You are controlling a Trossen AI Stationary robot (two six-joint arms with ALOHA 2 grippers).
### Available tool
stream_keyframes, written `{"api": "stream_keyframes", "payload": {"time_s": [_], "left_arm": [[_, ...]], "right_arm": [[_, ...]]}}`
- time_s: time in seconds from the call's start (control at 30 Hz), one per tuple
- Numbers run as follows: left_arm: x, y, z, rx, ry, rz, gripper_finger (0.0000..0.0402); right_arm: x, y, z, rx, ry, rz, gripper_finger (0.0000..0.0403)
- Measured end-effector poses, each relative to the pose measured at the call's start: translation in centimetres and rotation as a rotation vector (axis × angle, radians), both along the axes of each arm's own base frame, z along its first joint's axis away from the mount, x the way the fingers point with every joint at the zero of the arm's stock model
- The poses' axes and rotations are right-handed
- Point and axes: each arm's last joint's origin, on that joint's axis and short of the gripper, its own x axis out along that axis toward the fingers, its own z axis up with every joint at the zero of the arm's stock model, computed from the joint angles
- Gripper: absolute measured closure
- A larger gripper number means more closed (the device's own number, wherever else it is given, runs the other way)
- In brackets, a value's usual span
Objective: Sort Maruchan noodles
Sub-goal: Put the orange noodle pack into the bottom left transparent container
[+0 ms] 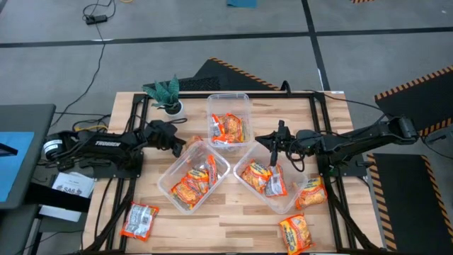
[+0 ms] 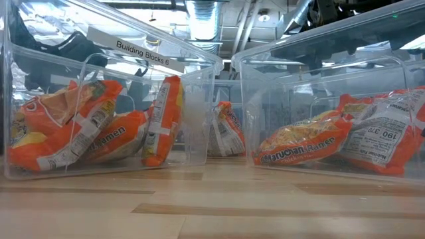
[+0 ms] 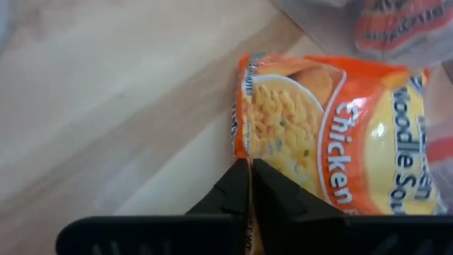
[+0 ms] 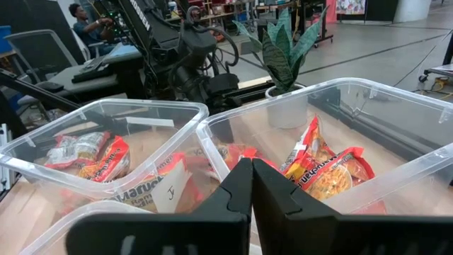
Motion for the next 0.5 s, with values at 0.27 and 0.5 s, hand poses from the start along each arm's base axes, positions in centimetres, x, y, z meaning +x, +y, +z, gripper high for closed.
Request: {"api": "stream_keyframes", "payload": {"time_s": [0.27,0.5], "left_arm": [[-0.1,0.0,1.6,0.087,-0.095,0.014,0.0401],[-1.0,-0.5,3.7,0.145,-0.202,0.014,0.0402]], "right_arm": [[0.0,0.0,-0.1,0.0,0.013,0.0,0.0369],[0.0,0.0,-0.2,0.0,0.024,0.0,0.0369]]}}
